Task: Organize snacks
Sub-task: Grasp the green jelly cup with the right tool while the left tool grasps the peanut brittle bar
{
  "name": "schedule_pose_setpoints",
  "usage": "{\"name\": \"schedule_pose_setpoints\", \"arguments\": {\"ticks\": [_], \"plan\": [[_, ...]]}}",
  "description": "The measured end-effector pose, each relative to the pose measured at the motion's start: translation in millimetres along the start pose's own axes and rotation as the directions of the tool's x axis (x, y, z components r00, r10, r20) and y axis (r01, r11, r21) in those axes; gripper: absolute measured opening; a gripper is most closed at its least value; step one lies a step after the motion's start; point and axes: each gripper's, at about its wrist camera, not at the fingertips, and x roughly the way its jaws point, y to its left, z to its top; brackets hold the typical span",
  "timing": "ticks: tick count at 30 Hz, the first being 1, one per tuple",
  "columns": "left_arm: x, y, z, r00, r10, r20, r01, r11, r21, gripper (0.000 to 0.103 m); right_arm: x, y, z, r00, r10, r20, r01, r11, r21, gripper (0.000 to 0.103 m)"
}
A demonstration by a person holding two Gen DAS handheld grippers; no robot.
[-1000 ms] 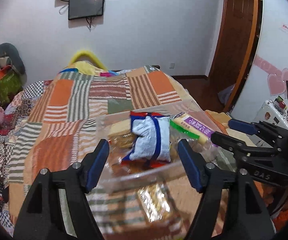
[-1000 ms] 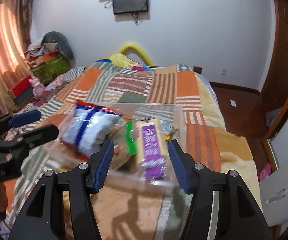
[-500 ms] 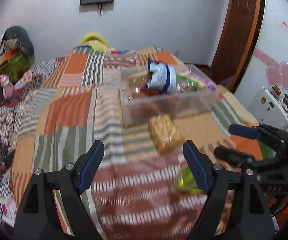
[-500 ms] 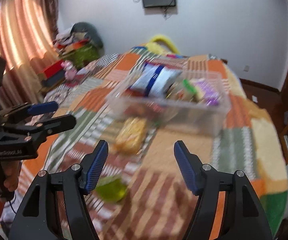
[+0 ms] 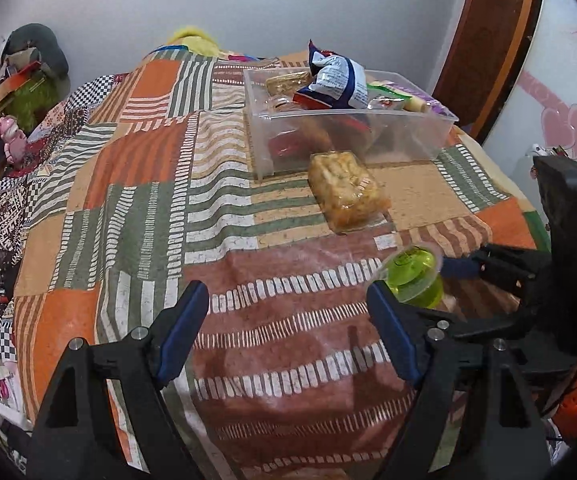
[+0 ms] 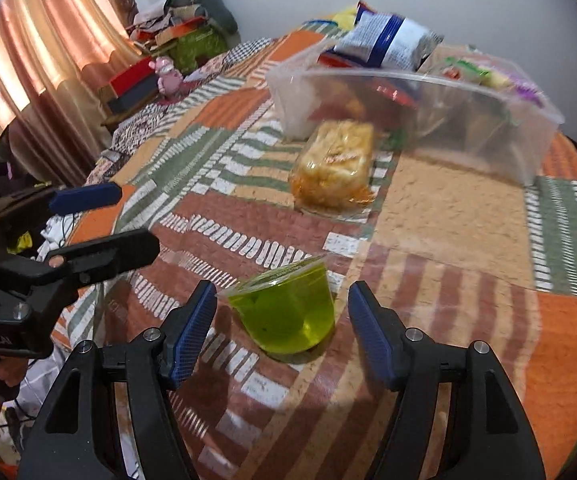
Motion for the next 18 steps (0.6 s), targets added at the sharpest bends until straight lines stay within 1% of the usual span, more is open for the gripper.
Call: {"name": "schedule_pose_setpoints", "arguments": {"ticks": [1, 4, 8, 11, 14, 18], "plan": [[4, 0, 2, 1.0, -0.002, -0.005, 0.002, 1.0, -0.002, 0.082, 0, 1, 0, 1.0, 0.019, 0.004, -0.019, 1.0, 0.003, 0.054], [15, -2, 13, 1.0, -0.013, -0.017, 0.013, 1.0, -0.01, 0.082, -5, -2, -3, 0.999, 0.033, 0.018, -0.034, 0.999, 0.011, 0.054], [37, -11, 30, 0.999, -0.04, -0.029, 0.04, 0.999, -0.024, 0.082, -22, -17, -9, 0.998, 0.0, 0.059, -0.002, 0.999, 0.036, 0.053], [53, -20, 45, 0.997, -0.069, -0.035, 0.068, 0.997, -0.029, 0.082, -36, -35, -8, 0.995, -0.051, 0.086, 0.045, 0.996, 0.072, 0.053], [73, -32, 62, 0.996, -0.077, -0.04, 0.076, 0.997, -0.026, 0.082, -49, -53, -6, 0.986, -0.119, 0.114, 0.108, 0.989, 0.098, 0.054], [103, -41, 76, 0.996, -0.057, -0.073, 0.056, 0.998, -0.023, 0.082, -60, -71, -4, 0.975, -0.172, 0.142, 0.153, 0.979, 0.134, 0.054]]}}
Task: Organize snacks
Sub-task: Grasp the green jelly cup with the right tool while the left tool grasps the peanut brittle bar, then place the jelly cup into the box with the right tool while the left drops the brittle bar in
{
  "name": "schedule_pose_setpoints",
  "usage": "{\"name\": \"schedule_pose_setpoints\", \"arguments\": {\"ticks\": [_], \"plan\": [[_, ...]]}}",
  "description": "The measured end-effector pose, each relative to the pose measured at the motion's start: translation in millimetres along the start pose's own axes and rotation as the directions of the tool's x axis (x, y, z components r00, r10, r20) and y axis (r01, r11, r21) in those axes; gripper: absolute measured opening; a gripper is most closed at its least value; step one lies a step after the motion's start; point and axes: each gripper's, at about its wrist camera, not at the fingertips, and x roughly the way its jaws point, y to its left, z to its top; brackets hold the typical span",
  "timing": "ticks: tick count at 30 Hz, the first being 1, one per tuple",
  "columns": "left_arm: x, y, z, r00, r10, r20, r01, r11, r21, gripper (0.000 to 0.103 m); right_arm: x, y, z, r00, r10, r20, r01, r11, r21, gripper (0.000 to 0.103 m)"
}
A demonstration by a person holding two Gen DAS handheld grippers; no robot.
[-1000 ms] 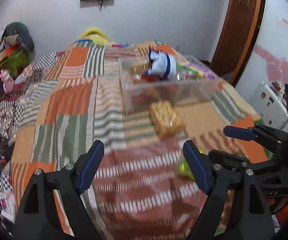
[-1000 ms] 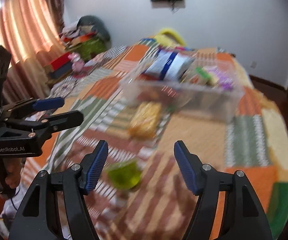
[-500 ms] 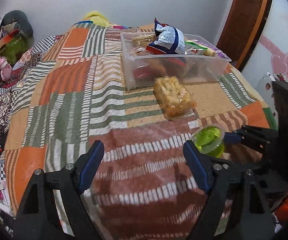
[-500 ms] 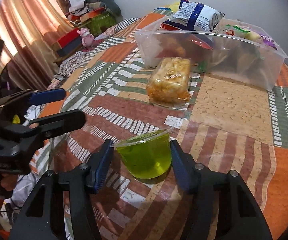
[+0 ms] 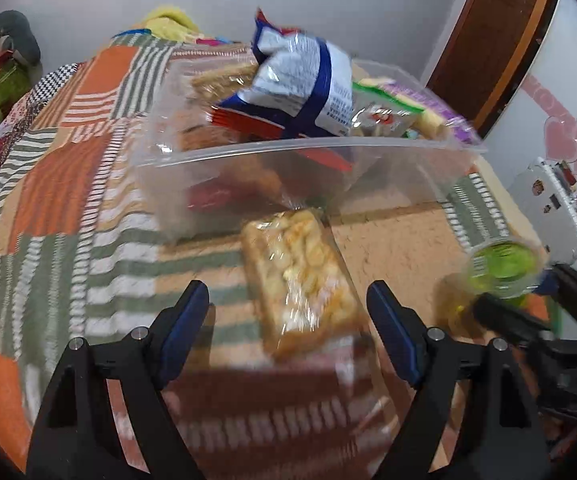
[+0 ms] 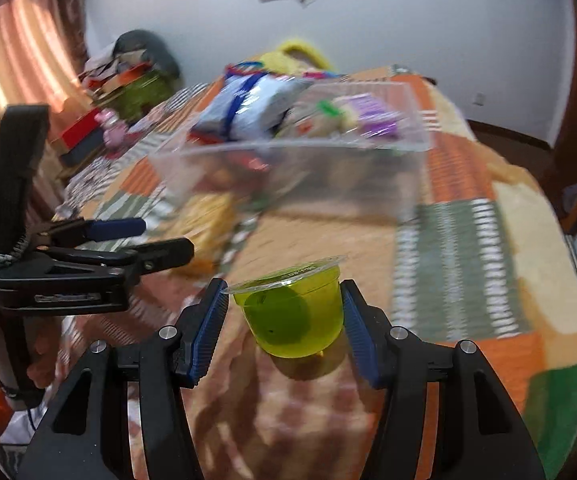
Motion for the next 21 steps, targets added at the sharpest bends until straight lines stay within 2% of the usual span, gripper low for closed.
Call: {"name": "schedule_pose_setpoints", "arguments": {"ticks": [3, 7, 13, 21], "plan": [[21, -4, 4, 0.999, 0.026, -0.027, -0.025, 1.0, 0.007, 0.078, -3, -9, 3, 1.0, -0.015, 0.015, 0.014, 1.0, 0.027, 0.054], [20, -7, 0, 1.0, 0.028, -0.009, -0.028, 0.999, 0.035, 0.045, -3, -12, 8, 0.999, -0.021, 0.027, 0.02, 0.999, 0.039, 0.054], [-4, -5, -6, 1.0, -0.009, 0.008, 0.008, 0.998, 0.063, 0.044, -3, -8, 19, 0.999, -0.017, 0.05, 0.014, 0.999, 0.045, 0.054], [-58, 8, 20, 0.99, -0.053, 0.13, 0.05, 0.998, 0.026, 0.044, -5, -6, 51, 0.993, -0.005, 0.12, 0.002, 1.0, 0.02, 0.054]]}}
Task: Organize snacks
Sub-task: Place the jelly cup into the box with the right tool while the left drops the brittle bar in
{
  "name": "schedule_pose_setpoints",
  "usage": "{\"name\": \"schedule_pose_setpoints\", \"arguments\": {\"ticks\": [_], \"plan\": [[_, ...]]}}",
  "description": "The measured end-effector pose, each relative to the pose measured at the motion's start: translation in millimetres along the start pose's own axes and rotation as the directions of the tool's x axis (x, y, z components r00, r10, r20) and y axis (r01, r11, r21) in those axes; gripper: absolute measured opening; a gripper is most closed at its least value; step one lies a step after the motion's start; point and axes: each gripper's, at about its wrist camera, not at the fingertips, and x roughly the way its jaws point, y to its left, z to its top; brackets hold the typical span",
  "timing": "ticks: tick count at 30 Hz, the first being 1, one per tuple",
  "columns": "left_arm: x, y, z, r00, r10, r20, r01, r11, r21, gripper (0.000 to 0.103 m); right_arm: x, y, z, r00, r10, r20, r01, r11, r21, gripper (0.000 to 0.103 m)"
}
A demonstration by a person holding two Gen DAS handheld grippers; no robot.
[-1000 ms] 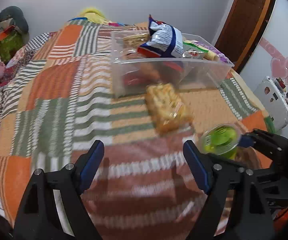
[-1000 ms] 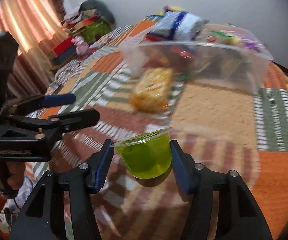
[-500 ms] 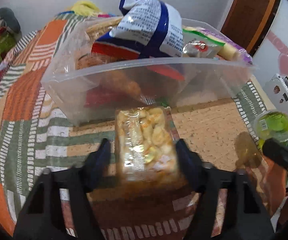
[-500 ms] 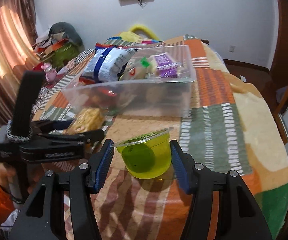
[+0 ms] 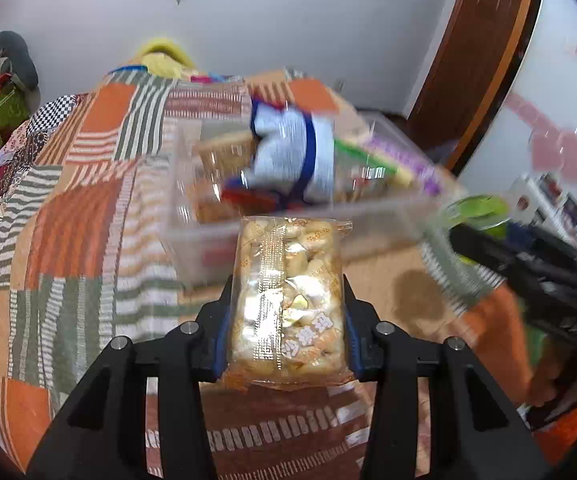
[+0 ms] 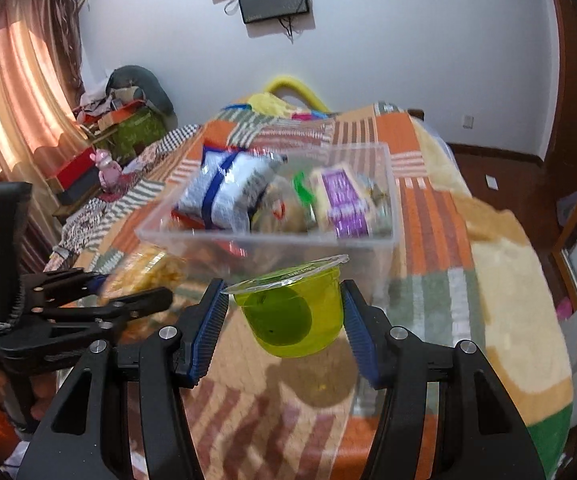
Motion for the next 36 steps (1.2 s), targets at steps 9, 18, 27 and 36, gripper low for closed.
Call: {"name": "schedule_pose_setpoints", "arguments": {"ticks": [9, 18, 27, 36], "plan": [[-6, 17, 44, 0.995, 0.061, 0.083, -0.059, 0.998, -0.017, 0.044, 16, 1, 33, 0.998, -0.007, 0.059, 0.007, 1.0, -0.001, 0.054], [46, 41, 72, 0.994, 0.105, 0.042, -0.102, 0.992, -0.08, 0.044, 58, -5, 55, 0.999, -0.019, 0.029, 0.018, 0.999, 0.042, 0.054], [57, 54, 76, 0.997, 0.07, 0.037, -0.063, 0.984, -0.168, 0.062, 61, 0, 51, 0.999, -0.046, 0.017, 0.046, 0.999, 0.005, 0.056], [23, 36, 73, 0.991, 0.094, 0.092, -0.085, 0.991, -0.101, 0.069, 41, -8, 57, 0.997, -0.057, 0.054, 0.057, 0.998, 0.006, 0.07]]}}
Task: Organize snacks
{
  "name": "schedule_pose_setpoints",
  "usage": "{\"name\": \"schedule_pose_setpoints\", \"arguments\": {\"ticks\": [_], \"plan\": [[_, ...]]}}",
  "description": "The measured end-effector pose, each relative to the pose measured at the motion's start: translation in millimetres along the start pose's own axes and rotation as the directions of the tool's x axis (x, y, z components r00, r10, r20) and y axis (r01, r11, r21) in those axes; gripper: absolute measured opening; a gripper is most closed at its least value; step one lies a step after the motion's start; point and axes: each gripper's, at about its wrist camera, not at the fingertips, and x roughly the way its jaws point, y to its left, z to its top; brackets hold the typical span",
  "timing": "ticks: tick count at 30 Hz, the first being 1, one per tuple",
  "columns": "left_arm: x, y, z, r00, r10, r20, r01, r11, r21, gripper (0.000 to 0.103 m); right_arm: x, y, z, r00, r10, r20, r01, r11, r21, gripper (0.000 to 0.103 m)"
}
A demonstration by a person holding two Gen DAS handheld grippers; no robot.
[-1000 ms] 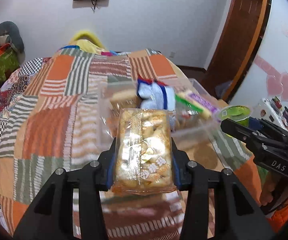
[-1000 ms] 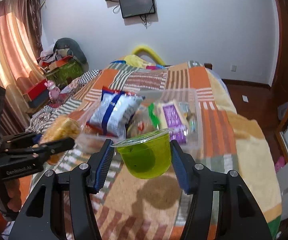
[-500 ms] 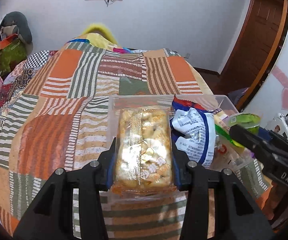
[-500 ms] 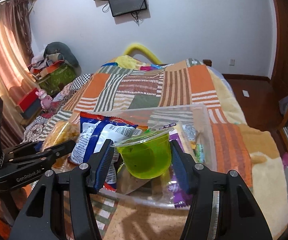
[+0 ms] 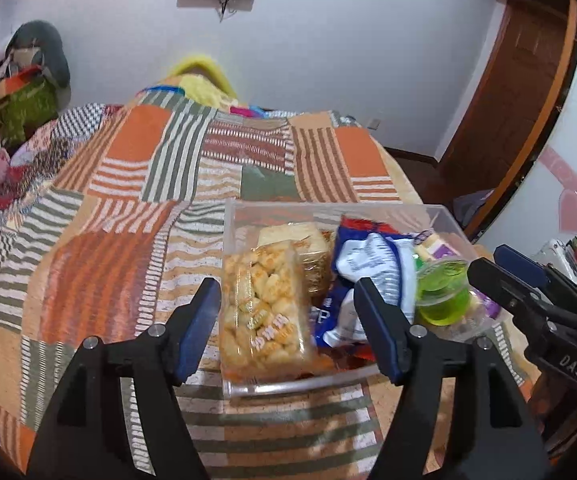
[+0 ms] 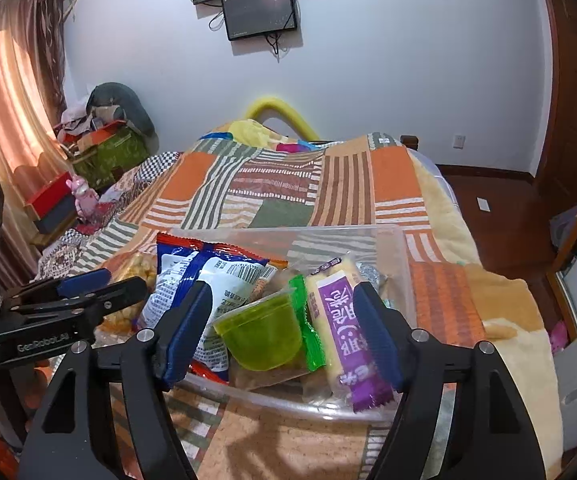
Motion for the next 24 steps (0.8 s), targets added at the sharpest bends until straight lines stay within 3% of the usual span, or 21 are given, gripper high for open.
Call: {"name": "schedule_pose_setpoints", "arguments": {"ticks": [5, 9, 18, 24], "plan": [[-47, -13, 4, 0.997, -0.006, 0.076, 0.004, 0.999, 0.035, 0.069, -29, 1, 5, 0.999, 0.01, 0.047, -0.01, 1.0, -0.003, 0.07], [-98, -28, 8, 0.985, -0.013, 0.173, 0.002, 0.998, 0.065, 0.069, -66, 6, 17, 0.994, 0.011, 0.11, -0.008, 1.0, -0.024, 0.07], [-214, -62, 1, 0.925, -0.048, 0.378, -0.005, 0.991, 0.137, 0.069, -155, 24, 28, 0.96, 0.052, 0.275, -0.037, 0.998, -0.059, 0.07], [-259, -72, -14, 0.886, -0.048, 0.461, -0.024, 0.988, 0.15, 0.084, -200, 41, 19, 0.934, 0.048, 0.354, -0.017, 0.996, -0.089, 0.072]]}}
